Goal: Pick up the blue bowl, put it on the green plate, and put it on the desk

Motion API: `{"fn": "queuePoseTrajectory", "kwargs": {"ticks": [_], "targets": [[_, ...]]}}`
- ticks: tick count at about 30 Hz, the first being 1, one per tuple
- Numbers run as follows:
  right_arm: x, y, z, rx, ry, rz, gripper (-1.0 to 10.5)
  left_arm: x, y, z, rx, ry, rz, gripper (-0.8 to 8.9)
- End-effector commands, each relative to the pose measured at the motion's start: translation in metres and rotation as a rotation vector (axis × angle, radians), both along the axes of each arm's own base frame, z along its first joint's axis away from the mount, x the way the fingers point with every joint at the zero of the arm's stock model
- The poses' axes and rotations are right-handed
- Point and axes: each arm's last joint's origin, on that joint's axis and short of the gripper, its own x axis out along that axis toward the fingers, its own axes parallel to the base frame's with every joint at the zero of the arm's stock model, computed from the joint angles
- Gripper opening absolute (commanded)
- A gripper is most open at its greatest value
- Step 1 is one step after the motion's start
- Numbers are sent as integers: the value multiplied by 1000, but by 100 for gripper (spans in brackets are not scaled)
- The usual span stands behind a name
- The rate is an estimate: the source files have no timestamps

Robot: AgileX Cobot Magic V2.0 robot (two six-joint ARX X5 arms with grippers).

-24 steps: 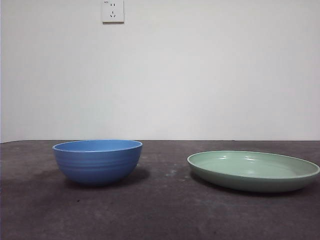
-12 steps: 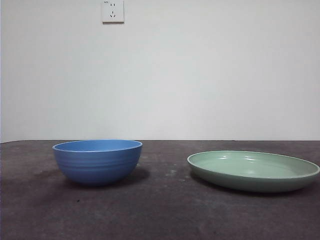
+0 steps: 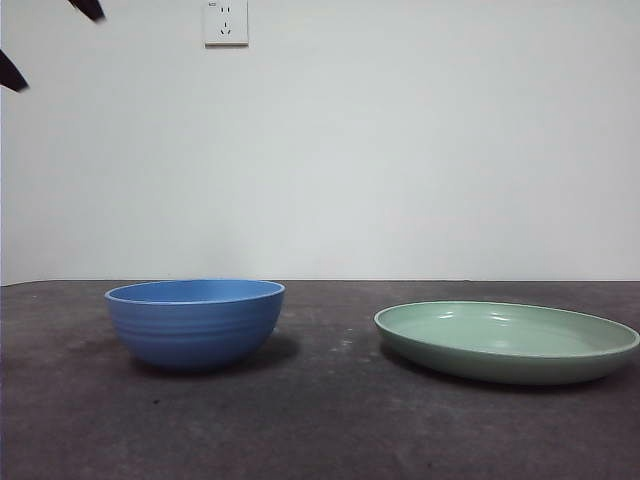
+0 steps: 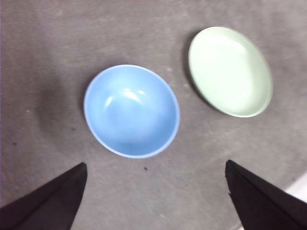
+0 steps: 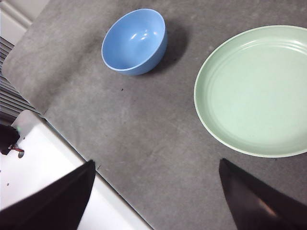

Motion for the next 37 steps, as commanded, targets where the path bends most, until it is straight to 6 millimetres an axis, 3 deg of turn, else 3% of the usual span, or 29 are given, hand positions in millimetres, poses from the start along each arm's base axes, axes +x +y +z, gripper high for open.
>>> {"fn": "queuePoseTrajectory", "kwargs": {"ticks": [1,13,26,33,37], "targets": [[1,1,6,2,-25,8,415,19,-10,-1,46,21,6,463],[1,1,6,3,-29,8,414,82,-46,-59,274,113,49,464],[2,1,6,4,-40,8,414,121,-61,-116,319,216,74,453],[2,1,7,5,-48,8,414,128,-64,-135,332,265,81,382],[3,1,7,6,-54,8,414,129,-64,-137,332,271,85,237]]}}
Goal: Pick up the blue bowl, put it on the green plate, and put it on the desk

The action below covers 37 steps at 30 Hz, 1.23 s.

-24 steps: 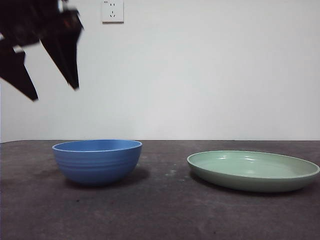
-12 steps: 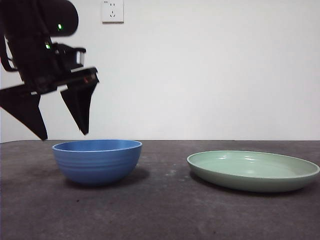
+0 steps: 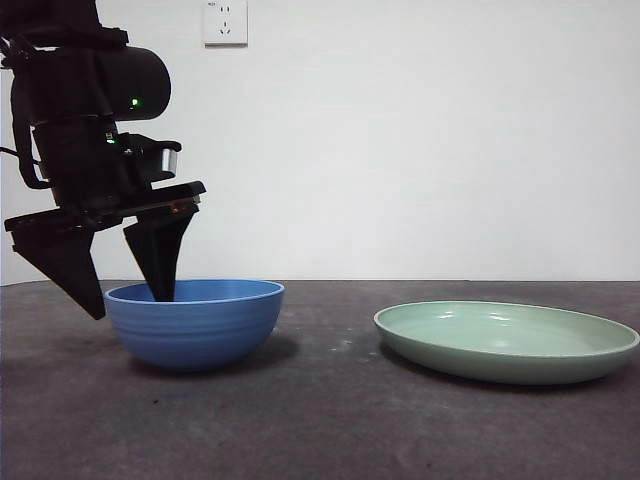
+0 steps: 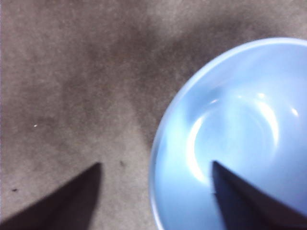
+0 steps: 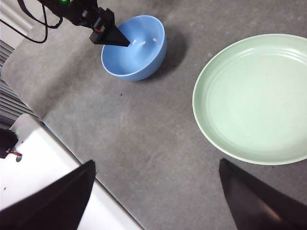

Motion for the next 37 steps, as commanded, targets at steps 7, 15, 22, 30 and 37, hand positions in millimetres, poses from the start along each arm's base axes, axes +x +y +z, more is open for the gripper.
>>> {"fn": "queuePoseTrajectory", "kwargs": {"ticks": [7,15,22,30,37], "targets": [[1,1,6,2,-27,8,414,5,-3,2,-8,-12,21,10],[1,1,6,2,-27,7,414,6,-4,6,-20,-30,28,10],[1,1,6,2,-28,7,414,-5,-5,32,-58,-102,30,10],[2,0,6,-7,-29,-22,414,-27,-18,74,-144,-211,-13,10],[-2,-1,9,-6,-38,-72,414,-33,-46,95,-229,-249,-66,10]]}}
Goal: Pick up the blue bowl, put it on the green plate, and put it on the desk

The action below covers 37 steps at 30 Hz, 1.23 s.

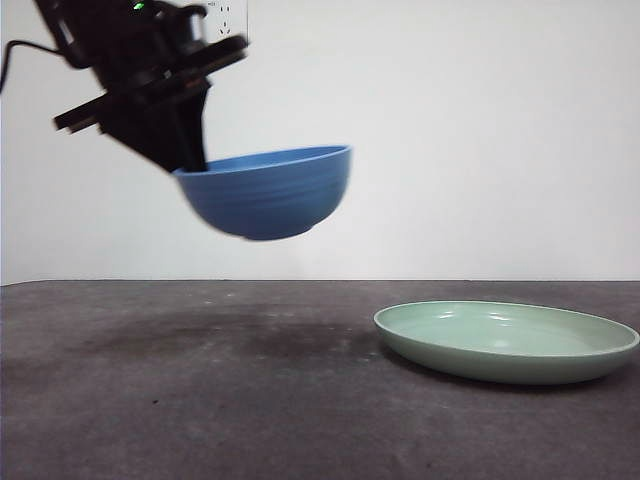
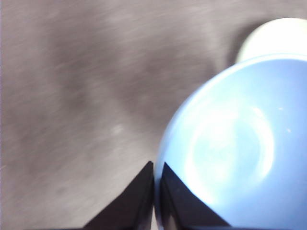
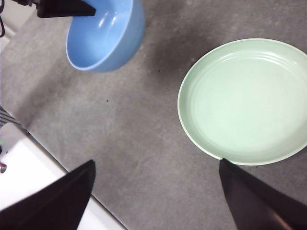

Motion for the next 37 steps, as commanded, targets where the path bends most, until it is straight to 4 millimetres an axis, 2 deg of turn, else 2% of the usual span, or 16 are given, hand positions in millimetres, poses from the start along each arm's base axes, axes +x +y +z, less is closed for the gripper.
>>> {"fn": "queuePoseTrajectory", "kwargs": {"ticks": [1,10,17,27,31,37], "targets": [[-4,0,8,18,-26,-21,414,3,-16,11,-58,-33,-9,10],[-29,-6,19,32,-113,-84,414,14,-60,15,-88,-34,-69,10],[-41,-8,20,39,-124,-88,414,31,-103,3,-72,-2,-130,10],[-48,-9,18,32,-93,-88,414,55,-161,-35,-18,70,-193,10],[-49,-9,17,31,-89,-88,414,64,-175,-53,3,97,-200,10],[-49,-9,17,29,-89,-86,414,71,-185,-75,33,135,-204,10]]}}
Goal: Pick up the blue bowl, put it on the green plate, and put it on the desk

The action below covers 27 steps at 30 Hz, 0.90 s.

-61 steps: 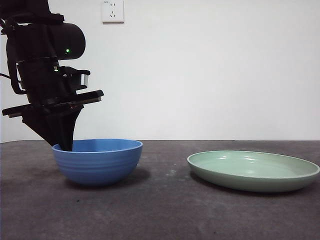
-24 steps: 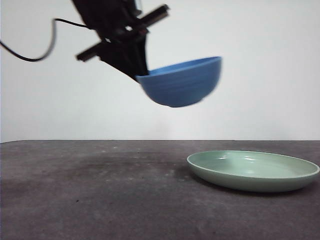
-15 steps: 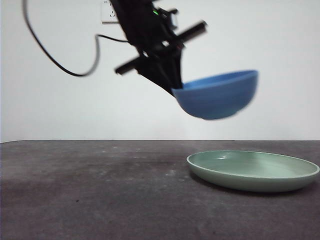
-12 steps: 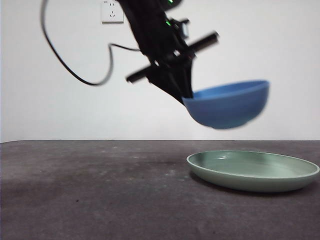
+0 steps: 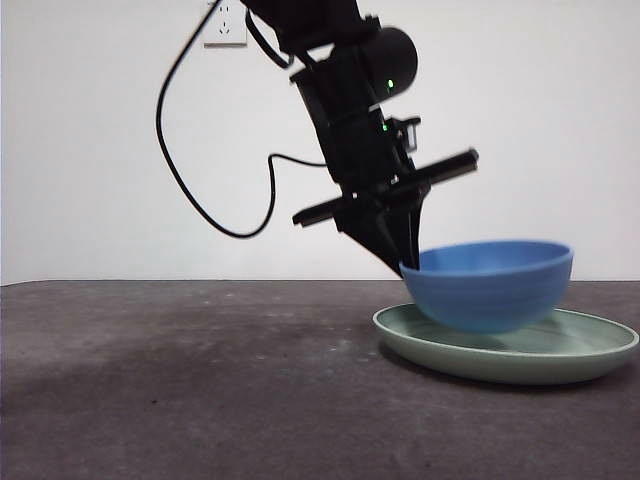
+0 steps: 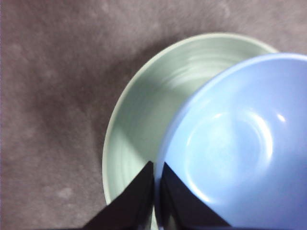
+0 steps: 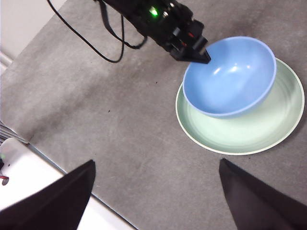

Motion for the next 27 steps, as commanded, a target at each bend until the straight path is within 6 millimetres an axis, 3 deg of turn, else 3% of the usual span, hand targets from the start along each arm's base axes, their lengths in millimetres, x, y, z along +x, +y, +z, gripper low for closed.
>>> {"fn": "queuePoseTrajectory", "kwargs": {"ticks": [1,13,19,27], "targets": [[-1,0,5,5,-15,-2,414,1,-11,-6,-6,4,-14,10],[-1,0,5,-9,-16,-18,414,1,-13,-14,14,18,-28,18],[-1,0,5,-9,-16,-18,414,-1,-14,-14,14,18,-31,220],[-1,0,5,-11,-18,-17,414,-3,-13,-2,7,9,-33,253]]}}
